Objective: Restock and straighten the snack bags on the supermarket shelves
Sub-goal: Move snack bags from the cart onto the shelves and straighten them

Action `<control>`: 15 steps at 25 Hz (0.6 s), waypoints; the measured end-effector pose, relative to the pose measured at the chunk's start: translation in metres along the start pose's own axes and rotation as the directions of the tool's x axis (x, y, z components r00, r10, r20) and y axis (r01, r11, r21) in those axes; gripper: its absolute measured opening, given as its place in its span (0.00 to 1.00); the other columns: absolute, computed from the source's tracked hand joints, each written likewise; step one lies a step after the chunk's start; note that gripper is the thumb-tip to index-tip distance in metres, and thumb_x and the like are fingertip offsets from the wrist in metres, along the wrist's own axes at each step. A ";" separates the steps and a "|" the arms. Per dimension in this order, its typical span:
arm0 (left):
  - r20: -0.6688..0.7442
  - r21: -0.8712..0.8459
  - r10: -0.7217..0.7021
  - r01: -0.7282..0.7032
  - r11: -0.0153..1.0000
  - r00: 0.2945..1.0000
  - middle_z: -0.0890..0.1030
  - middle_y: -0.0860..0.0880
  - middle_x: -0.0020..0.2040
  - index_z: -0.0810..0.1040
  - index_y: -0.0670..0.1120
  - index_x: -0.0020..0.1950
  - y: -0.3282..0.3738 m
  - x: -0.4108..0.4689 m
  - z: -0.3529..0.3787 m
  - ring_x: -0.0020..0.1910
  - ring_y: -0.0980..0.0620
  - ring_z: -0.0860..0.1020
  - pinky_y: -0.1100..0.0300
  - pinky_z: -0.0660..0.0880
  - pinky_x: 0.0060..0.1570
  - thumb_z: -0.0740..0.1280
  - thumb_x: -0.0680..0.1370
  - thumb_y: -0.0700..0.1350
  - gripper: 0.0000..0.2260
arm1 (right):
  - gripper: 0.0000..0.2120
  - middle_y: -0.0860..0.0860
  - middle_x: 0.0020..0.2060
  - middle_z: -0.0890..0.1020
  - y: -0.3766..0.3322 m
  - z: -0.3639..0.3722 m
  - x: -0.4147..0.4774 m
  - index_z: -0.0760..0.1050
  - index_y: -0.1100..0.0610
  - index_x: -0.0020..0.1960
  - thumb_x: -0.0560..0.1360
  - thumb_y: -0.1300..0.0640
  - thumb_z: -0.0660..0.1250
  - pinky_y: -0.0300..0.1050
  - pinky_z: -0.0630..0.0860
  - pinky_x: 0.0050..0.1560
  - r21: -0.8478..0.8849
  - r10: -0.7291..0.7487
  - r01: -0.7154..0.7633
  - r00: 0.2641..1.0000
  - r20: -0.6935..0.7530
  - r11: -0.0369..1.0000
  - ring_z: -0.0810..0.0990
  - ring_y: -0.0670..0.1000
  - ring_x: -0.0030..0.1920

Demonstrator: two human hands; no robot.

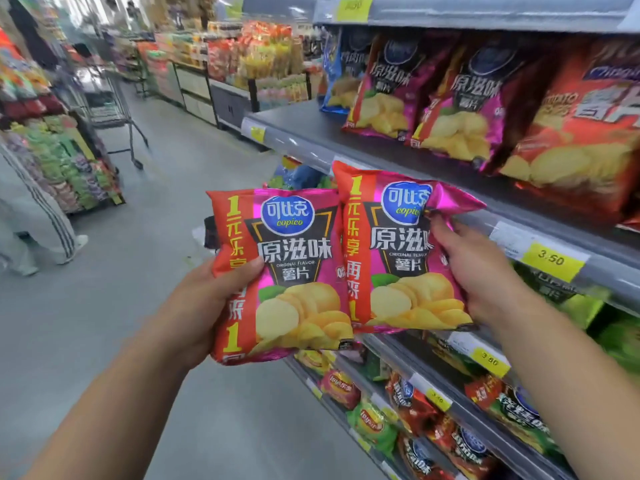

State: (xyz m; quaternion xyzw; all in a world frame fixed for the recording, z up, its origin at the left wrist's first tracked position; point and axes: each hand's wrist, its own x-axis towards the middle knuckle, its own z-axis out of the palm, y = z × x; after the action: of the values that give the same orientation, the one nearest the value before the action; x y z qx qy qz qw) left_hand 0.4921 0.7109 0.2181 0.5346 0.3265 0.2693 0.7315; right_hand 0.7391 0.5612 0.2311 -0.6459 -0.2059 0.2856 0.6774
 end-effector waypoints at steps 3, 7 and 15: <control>0.076 0.030 0.022 -0.025 0.999 0.997 0.85 0.42 0.51 0.79 0.46 0.59 0.024 0.039 0.011 0.42 0.44 0.85 0.51 0.83 0.40 0.69 0.69 0.46 0.19 | 0.10 0.51 0.49 0.86 -0.019 -0.005 0.017 0.78 0.49 0.56 0.79 0.47 0.63 0.56 0.81 0.53 -0.027 -0.067 0.065 0.993 -0.096 0.998 0.85 0.54 0.48; 0.196 0.049 0.032 -0.043 0.998 0.980 0.85 0.42 0.51 0.80 0.47 0.59 0.052 0.087 0.037 0.43 0.43 0.85 0.52 0.82 0.37 0.74 0.68 0.46 0.20 | 0.09 0.48 0.46 0.86 -0.053 -0.021 0.043 0.79 0.49 0.51 0.79 0.47 0.63 0.53 0.80 0.54 -0.083 -0.174 0.161 0.966 -0.192 0.983 0.85 0.51 0.47; 0.229 0.003 0.108 -0.112 0.994 0.967 0.86 0.43 0.50 0.79 0.47 0.59 0.093 0.161 0.076 0.40 0.44 0.85 0.51 0.82 0.35 0.69 0.69 0.47 0.18 | 0.15 0.41 0.53 0.78 -0.106 -0.031 0.117 0.76 0.45 0.60 0.78 0.40 0.61 0.29 0.71 0.51 -0.365 -0.336 0.224 0.900 -0.278 0.904 0.78 0.46 0.48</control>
State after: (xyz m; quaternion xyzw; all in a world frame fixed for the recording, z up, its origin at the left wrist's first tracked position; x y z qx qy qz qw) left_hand 0.6495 0.8105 0.2929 0.5854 0.2122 0.2435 0.7437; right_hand 0.8597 0.6138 0.3229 -0.7503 -0.2241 0.0325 0.6211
